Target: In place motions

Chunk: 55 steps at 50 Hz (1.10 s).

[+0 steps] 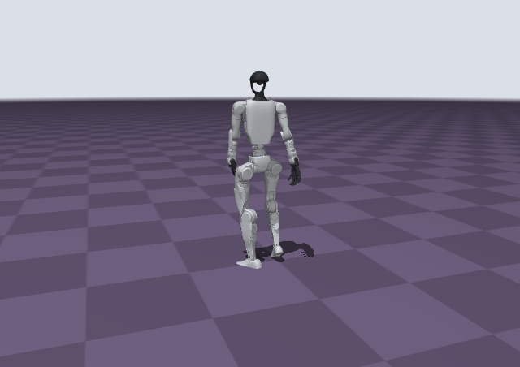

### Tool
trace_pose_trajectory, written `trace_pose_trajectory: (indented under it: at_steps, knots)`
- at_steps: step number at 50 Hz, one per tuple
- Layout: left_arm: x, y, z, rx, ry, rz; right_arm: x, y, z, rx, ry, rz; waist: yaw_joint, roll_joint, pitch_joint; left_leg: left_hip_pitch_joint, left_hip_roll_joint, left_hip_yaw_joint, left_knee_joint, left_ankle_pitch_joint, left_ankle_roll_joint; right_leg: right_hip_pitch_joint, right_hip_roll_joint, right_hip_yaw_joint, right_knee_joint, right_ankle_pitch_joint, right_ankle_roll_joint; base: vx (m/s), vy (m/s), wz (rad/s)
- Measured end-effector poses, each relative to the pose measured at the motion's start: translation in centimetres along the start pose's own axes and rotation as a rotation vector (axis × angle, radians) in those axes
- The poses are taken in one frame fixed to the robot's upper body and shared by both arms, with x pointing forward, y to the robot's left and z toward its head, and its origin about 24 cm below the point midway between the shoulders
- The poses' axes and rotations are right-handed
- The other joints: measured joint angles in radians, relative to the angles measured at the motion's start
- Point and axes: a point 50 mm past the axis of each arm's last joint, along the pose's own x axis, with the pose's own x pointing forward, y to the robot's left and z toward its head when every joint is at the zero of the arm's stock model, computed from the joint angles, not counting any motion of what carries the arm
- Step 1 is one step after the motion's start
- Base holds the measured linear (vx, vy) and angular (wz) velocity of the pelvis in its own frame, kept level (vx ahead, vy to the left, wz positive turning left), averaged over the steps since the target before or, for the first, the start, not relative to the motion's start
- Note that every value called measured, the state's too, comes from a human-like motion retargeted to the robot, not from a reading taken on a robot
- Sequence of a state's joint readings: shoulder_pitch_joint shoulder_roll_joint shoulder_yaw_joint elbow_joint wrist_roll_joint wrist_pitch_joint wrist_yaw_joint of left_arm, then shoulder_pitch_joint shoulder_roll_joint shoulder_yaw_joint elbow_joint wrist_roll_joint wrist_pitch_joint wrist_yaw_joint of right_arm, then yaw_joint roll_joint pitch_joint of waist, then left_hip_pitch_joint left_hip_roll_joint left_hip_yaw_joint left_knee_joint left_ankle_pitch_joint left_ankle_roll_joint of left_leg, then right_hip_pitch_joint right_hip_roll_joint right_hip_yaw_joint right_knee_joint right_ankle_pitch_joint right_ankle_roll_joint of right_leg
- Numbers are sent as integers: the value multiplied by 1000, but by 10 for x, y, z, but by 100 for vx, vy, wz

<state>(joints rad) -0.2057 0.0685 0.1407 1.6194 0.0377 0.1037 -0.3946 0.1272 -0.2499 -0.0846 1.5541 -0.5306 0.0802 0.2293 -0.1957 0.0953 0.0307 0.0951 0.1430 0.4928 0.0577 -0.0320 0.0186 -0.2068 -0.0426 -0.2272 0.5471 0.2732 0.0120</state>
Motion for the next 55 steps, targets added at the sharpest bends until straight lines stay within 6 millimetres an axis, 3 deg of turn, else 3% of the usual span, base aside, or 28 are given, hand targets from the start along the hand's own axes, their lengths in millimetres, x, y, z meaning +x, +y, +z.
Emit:
trace_pose_trajectory:
  at_steps: [2,5,10,13,16,20,24,25,27,30,35,38,40,43,45,50,55]
  knots:
    - [2,-1,-25,-86,51,-7,-1,-5,3,1,-8,-26,32,-23,-21,1,-32,12,-2,-13,0,101,11,-6,-192,-116,32,1,-20,-57]
    - [3,-2,-55,-192,103,-22,-2,-9,7,11,-18,-49,78,-56,-49,5,-74,17,-11,-28,-5,195,-12,-162,-385,-235,13,5,-20,-59]
    - [0,2,-91,-330,129,-38,-3,-9,12,14,-41,-37,172,-86,-116,-17,-95,76,-38,-39,-39,146,-1,-101,-492,-212,30,3,-25,-83]
    - [-4,5,-104,-410,132,-37,-4,-13,19,16,-53,-52,161,-80,-117,-45,-70,81,-15,-54,-40,123,7,-109,-484,-232,17,-10,-31,6]
    - [-7,6,-117,-460,153,-32,-6,-16,25,15,-46,-66,113,-78,-83,-65,-37,77,70,-77,-1,150,-7,-143,-476,-251,22,-8,-25,64]
    - [-12,11,-135,-407,214,5,-10,-16,42,39,-60,-58,83,-119,-54,-219,32,48,421,-11,122,180,-67,-150,-474,-270,35,-8,-20,48]
    - [-23,22,-161,-270,337,61,-20,-10,89,50,-177,9,207,-139,10,-472,151,-89,891,141,243,203,-53,-97,-476,-266,16,-12,-25,-78]
    - [-26,22,-168,-244,377,70,-24,-9,104,30,-222,25,243,-149,23,-539,144,-127,986,128,242,201,-60,-81,-475,-260,13,-13,-20,-100]
    - [-31,19,-185,-218,460,54,-37,-8,140,-46,-311,41,307,-150,38,-655,241,-123,1190,46,242,193,-45,-57,-472,-255,-7,-9,-17,-91]
    - [-38,4,-211,-218,570,-16,-67,-6,198,-165,-481,40,399,-164,60,-883,262,-153,1417,6,241,172,-56,-3,-472,-242,-29,-11,2,-86]
    - [-46,-13,-243,-279,624,-34,-138,5,284,-315,-819,53,543,-244,140,-1125,259,-100,1551,4,136,126,-160,111,-397,-250,-42,-4,0,-87]
    - [-47,-15,-248,-338,614,37,-180,7,317,-358,-1005,17,607,-293,183,-1189,231,-57,1521,14,52,84,-221,151,-347,-255,-50,-2,-3,-24]
    - [-47,-16,-249,-373,609,48,-202,7,330,-380,-1103,-26,631,-314,194,-1202,232,-30,1504,2,28,67,-248,161,-327,-261,-55,0,0,0]
    - [-46,-14,-244,-395,594,20,-218,5,338,-394,-1168,-92,642,-312,186,-1170,235,-31,1483,-17,43,65,-250,149,-315,-274,-61,1,-1,17]
    - [-43,-11,-236,-385,574,6,-216,3,338,-392,-1158,-109,633,-299,161,-1134,233,-49,1466,-31,69,74,-237,124,-325,-280,-58,1,-2,45]
    - [-41,-1,-226,-340,528,32,-169,8,310,-358,-1004,-42,575,-269,40,-952,190,-81,1342,-50,126,107,-211,46,-398,-271,-30,12,5,72]
    - [-34,13,-199,-347,440,65,-112,12,262,-290,-790,14,433,-187,-40,-699,73,-172,1070,-23,145,169,-140,-90,-439,-287,-14,12,4,102]
